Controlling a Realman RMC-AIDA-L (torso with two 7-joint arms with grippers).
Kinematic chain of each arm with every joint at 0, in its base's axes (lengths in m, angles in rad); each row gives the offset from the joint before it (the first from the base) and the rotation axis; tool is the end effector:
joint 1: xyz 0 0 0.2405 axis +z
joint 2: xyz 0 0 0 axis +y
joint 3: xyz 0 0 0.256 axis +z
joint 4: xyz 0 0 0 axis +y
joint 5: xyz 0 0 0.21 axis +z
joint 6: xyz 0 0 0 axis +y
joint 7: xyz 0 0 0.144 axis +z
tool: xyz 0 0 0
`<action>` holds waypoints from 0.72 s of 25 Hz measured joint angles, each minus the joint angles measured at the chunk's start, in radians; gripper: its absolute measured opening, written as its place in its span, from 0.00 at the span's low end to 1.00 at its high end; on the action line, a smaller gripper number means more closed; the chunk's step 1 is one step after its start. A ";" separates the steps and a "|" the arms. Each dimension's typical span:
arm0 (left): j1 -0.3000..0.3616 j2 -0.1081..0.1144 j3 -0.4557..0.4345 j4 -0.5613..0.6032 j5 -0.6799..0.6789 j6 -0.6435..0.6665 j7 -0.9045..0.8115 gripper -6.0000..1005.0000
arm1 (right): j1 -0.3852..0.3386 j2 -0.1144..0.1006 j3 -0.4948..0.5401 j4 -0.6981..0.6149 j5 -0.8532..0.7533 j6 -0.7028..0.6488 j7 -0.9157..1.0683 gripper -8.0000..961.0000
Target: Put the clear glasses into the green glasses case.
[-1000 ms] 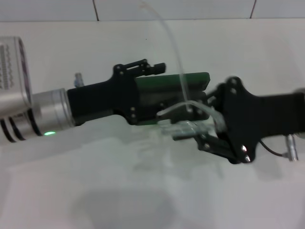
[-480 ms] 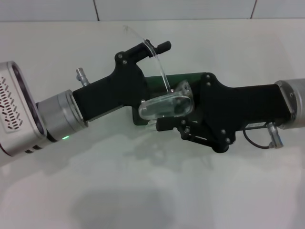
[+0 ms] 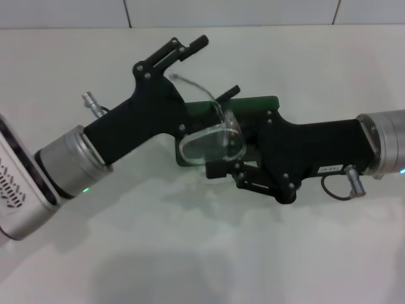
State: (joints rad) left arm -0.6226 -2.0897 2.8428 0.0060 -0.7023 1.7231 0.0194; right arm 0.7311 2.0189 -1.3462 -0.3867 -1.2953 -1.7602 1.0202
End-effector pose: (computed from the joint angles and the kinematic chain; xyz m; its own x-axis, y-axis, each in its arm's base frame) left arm -0.2114 0.2997 -0.0470 0.5864 -0.5932 0.5516 0.0161 -0.6723 -0.7401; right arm 0.1521 0.3141 -0.0361 0.6820 0.0010 -0.7314 0.1002 -0.9907 0.0920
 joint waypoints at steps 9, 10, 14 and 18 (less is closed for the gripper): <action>0.030 0.000 -0.002 -0.003 -0.055 0.092 0.006 0.71 | -0.013 -0.010 0.006 -0.009 -0.045 0.070 0.032 0.13; 0.031 0.001 -0.002 -0.004 -0.055 0.098 0.007 0.71 | -0.013 -0.013 0.005 -0.007 -0.045 0.074 0.034 0.13; 0.033 0.002 0.000 -0.010 -0.052 0.107 0.007 0.71 | -0.013 -0.019 0.005 -0.005 -0.045 0.080 0.039 0.13; 0.034 0.004 0.000 -0.010 -0.047 0.108 0.007 0.71 | -0.013 -0.024 0.006 -0.008 -0.046 0.092 0.054 0.13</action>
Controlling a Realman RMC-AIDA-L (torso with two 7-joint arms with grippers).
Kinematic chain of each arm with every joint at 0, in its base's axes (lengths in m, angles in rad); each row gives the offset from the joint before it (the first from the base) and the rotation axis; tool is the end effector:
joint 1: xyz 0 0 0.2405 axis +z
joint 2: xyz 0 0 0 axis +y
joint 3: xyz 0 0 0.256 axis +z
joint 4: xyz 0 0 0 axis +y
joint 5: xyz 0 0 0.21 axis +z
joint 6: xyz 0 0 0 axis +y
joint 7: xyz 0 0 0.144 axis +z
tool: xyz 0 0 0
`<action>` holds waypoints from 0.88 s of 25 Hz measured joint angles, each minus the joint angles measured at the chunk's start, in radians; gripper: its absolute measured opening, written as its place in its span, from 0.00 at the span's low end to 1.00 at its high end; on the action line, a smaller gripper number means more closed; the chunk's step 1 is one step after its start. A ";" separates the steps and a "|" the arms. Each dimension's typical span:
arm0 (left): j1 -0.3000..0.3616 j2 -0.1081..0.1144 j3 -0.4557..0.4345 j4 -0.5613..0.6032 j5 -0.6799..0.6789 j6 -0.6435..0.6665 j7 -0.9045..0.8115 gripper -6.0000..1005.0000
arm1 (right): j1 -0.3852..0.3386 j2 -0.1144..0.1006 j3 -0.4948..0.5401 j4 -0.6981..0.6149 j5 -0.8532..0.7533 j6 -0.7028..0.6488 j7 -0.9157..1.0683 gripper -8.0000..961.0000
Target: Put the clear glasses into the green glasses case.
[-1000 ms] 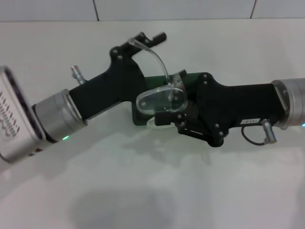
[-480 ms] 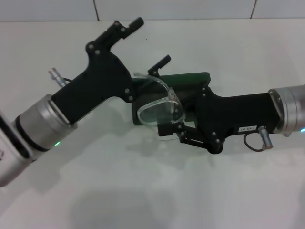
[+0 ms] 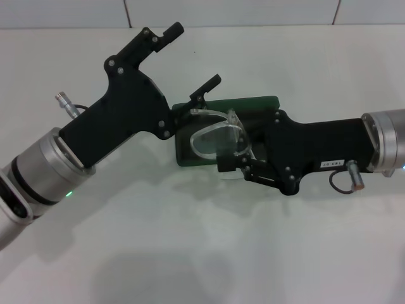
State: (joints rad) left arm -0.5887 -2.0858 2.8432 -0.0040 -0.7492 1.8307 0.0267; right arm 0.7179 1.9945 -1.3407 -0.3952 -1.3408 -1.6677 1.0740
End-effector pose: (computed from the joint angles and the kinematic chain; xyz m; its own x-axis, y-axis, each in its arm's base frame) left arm -0.2158 0.2888 -0.0309 0.5278 -0.6346 0.5645 0.0613 -0.6344 -0.7705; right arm 0.1682 0.3257 -0.0359 0.7539 -0.0399 -0.6558 0.0079 -0.9975 0.0698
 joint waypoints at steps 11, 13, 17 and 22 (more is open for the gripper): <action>0.004 0.000 -0.001 -0.029 -0.027 0.001 0.001 0.71 | -0.027 -0.004 0.001 -0.047 -0.005 0.084 -0.007 0.13; 0.013 -0.002 -0.002 -0.033 -0.079 0.001 0.008 0.71 | -0.052 -0.002 0.001 -0.090 -0.020 0.111 -0.008 0.13; 0.032 -0.002 -0.002 -0.035 -0.201 -0.010 -0.002 0.71 | -0.118 0.014 0.000 -0.210 -0.086 0.215 -0.015 0.13; 0.039 0.002 -0.002 -0.061 -0.313 -0.051 -0.186 0.71 | -0.215 0.032 -0.072 -0.393 -0.156 0.419 -0.019 0.13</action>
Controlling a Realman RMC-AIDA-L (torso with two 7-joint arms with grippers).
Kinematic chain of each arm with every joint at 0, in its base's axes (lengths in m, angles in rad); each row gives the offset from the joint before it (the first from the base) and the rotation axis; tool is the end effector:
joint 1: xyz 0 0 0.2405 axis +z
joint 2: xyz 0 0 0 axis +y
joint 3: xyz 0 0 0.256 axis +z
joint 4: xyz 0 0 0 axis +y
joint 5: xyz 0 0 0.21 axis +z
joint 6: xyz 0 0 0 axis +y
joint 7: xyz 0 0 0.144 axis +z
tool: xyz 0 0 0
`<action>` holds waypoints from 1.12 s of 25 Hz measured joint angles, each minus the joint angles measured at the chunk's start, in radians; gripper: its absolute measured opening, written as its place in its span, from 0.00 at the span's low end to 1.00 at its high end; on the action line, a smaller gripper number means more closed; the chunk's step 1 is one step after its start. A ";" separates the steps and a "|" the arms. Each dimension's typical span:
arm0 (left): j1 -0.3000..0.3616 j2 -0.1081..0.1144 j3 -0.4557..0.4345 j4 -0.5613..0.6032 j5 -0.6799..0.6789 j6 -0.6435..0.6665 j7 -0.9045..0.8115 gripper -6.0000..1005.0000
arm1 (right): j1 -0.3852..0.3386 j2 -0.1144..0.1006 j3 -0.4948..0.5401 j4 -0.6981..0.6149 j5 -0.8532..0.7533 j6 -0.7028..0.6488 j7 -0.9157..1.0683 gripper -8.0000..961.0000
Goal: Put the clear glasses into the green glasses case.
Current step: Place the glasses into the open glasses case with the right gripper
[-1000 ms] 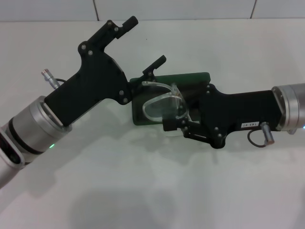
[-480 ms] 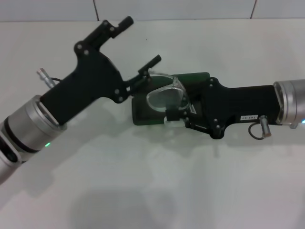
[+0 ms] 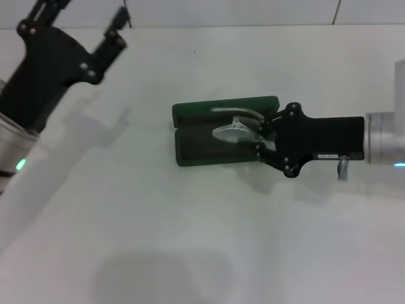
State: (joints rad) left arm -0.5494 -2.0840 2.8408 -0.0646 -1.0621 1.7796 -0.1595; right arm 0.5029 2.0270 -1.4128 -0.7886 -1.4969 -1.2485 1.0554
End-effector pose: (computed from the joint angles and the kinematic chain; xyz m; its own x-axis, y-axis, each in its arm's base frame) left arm -0.2494 0.3103 0.0088 0.5922 -0.5371 0.6007 0.3576 -0.4928 -0.7932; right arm 0.1970 0.3452 -0.0426 0.9112 0.1601 -0.3796 0.0441 -0.9540 -0.2965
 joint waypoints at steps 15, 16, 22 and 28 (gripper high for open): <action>-0.092 0.036 0.003 -0.191 0.082 -0.253 -0.772 0.71 | -0.088 -0.001 -0.519 -0.234 -0.042 0.719 -0.015 0.13; -0.100 0.041 0.003 -0.192 0.103 -0.263 -0.791 0.71 | -0.081 0.000 -0.545 -0.233 -0.042 0.759 -0.016 0.13; -0.132 0.042 0.003 -0.194 0.166 -0.320 -0.814 0.71 | -0.039 0.001 -0.636 -0.215 -0.019 0.858 -0.001 0.13; -0.153 0.029 0.003 -0.191 0.190 -0.370 -0.811 0.71 | -0.020 0.000 -0.685 -0.212 -0.005 0.915 0.008 0.13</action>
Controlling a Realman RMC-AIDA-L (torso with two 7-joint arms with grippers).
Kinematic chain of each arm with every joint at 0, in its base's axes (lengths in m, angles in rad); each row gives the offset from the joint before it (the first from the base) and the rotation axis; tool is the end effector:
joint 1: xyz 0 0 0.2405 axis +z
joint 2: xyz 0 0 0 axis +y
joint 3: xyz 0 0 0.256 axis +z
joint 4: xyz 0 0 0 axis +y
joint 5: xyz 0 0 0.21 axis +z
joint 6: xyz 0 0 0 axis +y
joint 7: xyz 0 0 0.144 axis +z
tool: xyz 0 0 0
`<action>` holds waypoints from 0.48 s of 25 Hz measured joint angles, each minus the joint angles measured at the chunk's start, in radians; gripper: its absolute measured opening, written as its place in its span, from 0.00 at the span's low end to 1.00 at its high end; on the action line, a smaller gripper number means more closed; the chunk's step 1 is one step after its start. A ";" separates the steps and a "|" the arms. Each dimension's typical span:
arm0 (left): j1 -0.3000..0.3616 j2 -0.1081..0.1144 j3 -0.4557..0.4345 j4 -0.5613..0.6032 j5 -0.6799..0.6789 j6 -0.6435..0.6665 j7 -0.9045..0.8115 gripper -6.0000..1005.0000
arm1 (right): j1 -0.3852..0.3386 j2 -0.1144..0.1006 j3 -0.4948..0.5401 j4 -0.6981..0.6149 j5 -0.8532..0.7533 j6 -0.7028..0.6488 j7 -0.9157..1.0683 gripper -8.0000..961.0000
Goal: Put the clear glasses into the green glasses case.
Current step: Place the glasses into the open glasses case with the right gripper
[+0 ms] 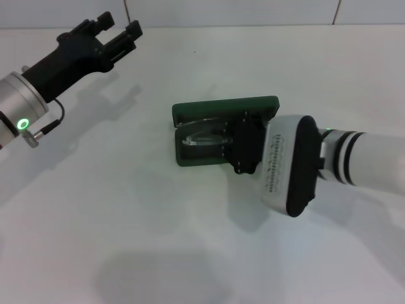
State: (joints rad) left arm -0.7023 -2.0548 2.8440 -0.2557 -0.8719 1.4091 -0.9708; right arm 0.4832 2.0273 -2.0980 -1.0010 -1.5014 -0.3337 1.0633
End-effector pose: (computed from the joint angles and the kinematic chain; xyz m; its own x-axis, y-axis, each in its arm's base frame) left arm -0.2696 0.3757 0.0089 0.5518 0.1263 0.8244 0.6837 -0.6346 -0.3603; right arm 0.1695 0.3483 -0.1223 0.9256 0.3665 0.0947 0.3566 -0.7604 -0.5428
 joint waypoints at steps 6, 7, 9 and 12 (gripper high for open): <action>-0.001 -0.002 0.000 0.002 -0.002 -0.001 0.000 0.71 | 0.011 0.001 -0.121 -0.002 -0.005 0.138 0.000 0.13; -0.001 -0.002 0.000 0.002 -0.002 -0.001 0.000 0.71 | 0.011 0.001 -0.132 -0.005 -0.007 0.154 0.000 0.13; -0.001 -0.003 0.000 0.003 -0.001 -0.001 0.000 0.71 | 0.009 0.000 -0.153 -0.010 -0.008 0.190 -0.004 0.13; -0.001 -0.005 0.000 0.002 0.001 -0.001 0.000 0.71 | 0.003 0.000 -0.176 -0.015 -0.009 0.231 -0.006 0.13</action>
State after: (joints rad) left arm -0.7035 -2.0595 2.8440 -0.2532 -0.8708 1.4081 -0.9705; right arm 0.4860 2.0278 -2.2741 -1.0162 -1.5099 -0.1024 1.0570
